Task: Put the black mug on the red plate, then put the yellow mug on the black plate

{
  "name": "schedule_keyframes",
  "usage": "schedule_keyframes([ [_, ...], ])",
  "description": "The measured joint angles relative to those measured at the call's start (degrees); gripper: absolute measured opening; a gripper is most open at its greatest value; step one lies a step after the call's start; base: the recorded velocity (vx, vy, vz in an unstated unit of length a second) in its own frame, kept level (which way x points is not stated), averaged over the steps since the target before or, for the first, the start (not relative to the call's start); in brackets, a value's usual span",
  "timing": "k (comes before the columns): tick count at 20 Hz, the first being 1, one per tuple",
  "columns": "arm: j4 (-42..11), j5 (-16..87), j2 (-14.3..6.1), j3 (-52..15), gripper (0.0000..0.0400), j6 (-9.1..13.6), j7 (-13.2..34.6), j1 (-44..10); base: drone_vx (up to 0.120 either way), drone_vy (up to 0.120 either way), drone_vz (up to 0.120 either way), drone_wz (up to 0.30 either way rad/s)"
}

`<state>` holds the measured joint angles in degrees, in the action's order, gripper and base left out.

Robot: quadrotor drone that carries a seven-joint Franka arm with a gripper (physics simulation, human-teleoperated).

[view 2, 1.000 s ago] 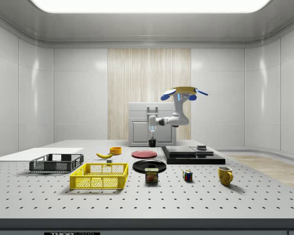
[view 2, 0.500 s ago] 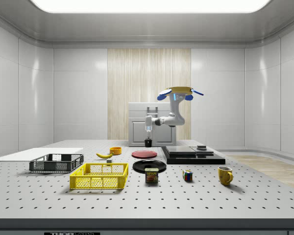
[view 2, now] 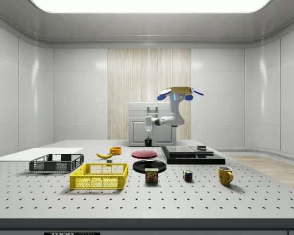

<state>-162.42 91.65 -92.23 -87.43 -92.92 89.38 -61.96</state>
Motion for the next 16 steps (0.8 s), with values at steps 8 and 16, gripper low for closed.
schedule_keyframes([
  [8,1.08,5.27,-0.27,5.71,0.0110,-2.11,-2.85,1.91,0.000,0.000,0.000,0.000],
  [16,2.54,11.03,-0.12,11.89,0.0110,-4.24,-3.28,1.26,0.000,0.000,0.000,0.000],
])
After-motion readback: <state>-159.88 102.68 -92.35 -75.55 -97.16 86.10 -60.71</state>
